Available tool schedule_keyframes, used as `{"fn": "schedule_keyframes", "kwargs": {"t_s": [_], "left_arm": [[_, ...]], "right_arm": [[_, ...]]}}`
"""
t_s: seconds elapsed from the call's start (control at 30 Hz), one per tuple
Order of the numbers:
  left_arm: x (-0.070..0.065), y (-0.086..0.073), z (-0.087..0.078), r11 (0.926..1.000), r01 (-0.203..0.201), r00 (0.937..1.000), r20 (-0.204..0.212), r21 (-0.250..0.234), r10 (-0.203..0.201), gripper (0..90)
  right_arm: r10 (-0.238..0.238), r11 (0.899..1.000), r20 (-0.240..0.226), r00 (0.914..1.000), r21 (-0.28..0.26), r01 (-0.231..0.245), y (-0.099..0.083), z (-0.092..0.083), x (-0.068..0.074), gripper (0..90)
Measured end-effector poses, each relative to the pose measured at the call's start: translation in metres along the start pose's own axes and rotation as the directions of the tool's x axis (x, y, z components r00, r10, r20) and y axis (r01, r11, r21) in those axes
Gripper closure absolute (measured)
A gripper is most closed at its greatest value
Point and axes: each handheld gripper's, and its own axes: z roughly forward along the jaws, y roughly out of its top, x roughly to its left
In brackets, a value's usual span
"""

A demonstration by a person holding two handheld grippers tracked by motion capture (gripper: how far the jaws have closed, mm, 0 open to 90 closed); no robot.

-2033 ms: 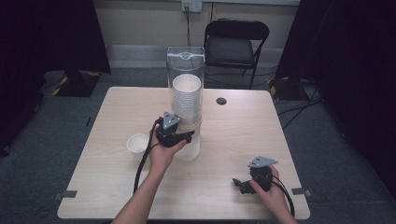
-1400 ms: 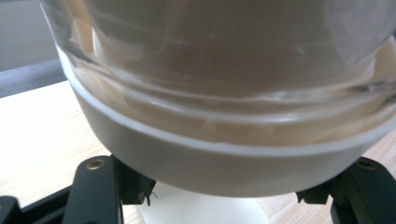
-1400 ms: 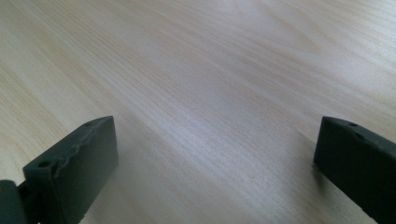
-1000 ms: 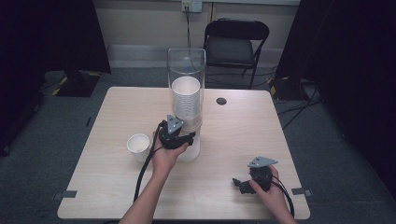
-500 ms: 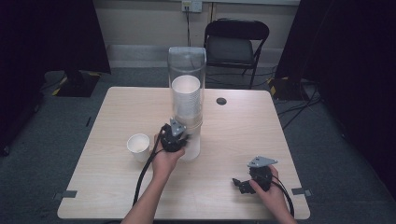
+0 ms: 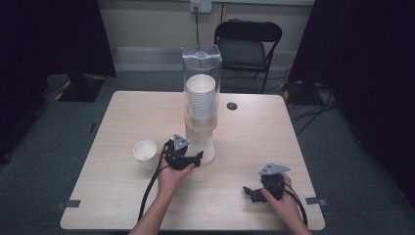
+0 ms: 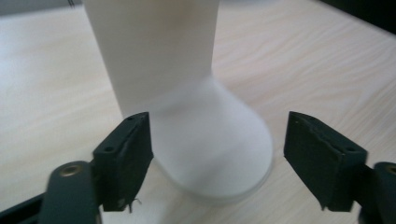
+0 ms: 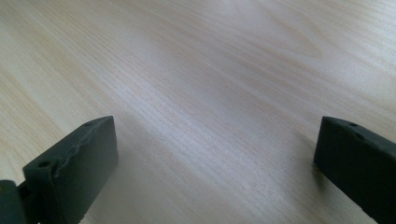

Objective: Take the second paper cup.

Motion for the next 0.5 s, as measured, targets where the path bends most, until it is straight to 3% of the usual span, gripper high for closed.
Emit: {"fn": "schedule_keyframes", "kwargs": {"t_s": [0.07, 0.27, 0.5], "left_arm": [[-0.002, 0.009, -0.002, 0.9997, -0.019, 0.9998, 0.005, -0.017, 0.020, 18.9], [-0.008, 0.035, 0.002, 0.9968, -0.018, 0.9998, -0.008, -0.078, 0.017, 15.9], [-0.011, 0.046, 0.015, 0.9927, 0.009, 0.9987, -0.049, -0.120, -0.015, 16.4]], "right_arm": [[-0.001, 1.000, 0.000, 1.0000, -0.001, 0.001, 0.000, 0.000, 0.000, 0.0], [-0.001, 1.000, 0.000, 1.0000, -0.001, 0.001, 0.000, 0.000, 0.000, 0.0], [-0.001, 1.000, 0.000, 1.0000, -0.001, 0.001, 0.000, 0.000, 0.000, 0.0]]}}
